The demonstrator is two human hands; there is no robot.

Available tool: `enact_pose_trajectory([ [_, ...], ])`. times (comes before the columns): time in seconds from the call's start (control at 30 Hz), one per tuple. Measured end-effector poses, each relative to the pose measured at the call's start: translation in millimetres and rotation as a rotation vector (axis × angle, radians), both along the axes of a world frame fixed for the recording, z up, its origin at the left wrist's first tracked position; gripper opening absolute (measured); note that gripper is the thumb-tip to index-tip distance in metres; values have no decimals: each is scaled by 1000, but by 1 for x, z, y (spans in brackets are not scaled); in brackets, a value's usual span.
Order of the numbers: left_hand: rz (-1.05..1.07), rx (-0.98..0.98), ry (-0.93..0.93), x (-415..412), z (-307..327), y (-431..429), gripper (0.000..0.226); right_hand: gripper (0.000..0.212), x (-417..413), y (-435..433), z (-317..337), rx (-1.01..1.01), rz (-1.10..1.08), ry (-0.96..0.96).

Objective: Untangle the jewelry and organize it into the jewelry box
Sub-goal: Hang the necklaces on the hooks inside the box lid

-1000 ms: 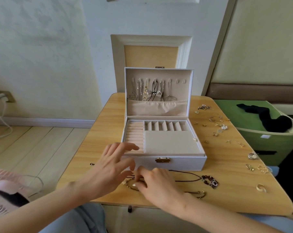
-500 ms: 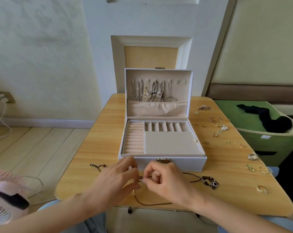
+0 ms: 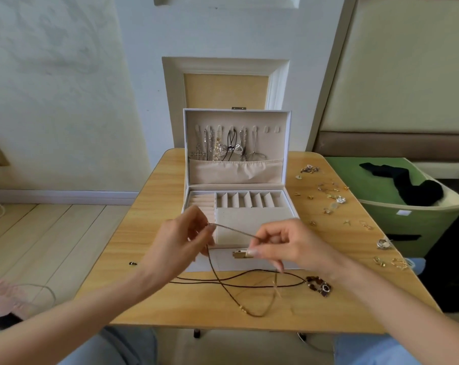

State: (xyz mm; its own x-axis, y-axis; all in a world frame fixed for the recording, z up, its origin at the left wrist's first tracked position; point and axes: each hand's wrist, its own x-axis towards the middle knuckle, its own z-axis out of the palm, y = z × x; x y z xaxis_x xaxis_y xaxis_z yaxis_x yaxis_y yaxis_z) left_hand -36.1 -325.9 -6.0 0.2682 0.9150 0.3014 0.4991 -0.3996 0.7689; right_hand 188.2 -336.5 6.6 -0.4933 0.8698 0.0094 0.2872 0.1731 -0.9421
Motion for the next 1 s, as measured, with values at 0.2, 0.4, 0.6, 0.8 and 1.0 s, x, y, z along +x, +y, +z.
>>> enact_pose_trajectory([
  [0.2,160,-126,-32,-1,5,30,18,29,19,21,25,56,-6,266],
  [0.4,234,-197,9,-3,1,55,15,17,20,37,29,100,-76,455],
  [0.6,188,-105,350,-6,2,66,15,19,23,52,38,33,-178,474],
  [0.8,-55,149,237,23,14,67,47,23,12,71,46,77,-58,-145],
  [1.0,-263,-117,-101,52,35,68,58,24,5,78,50,91,-37,-179],
])
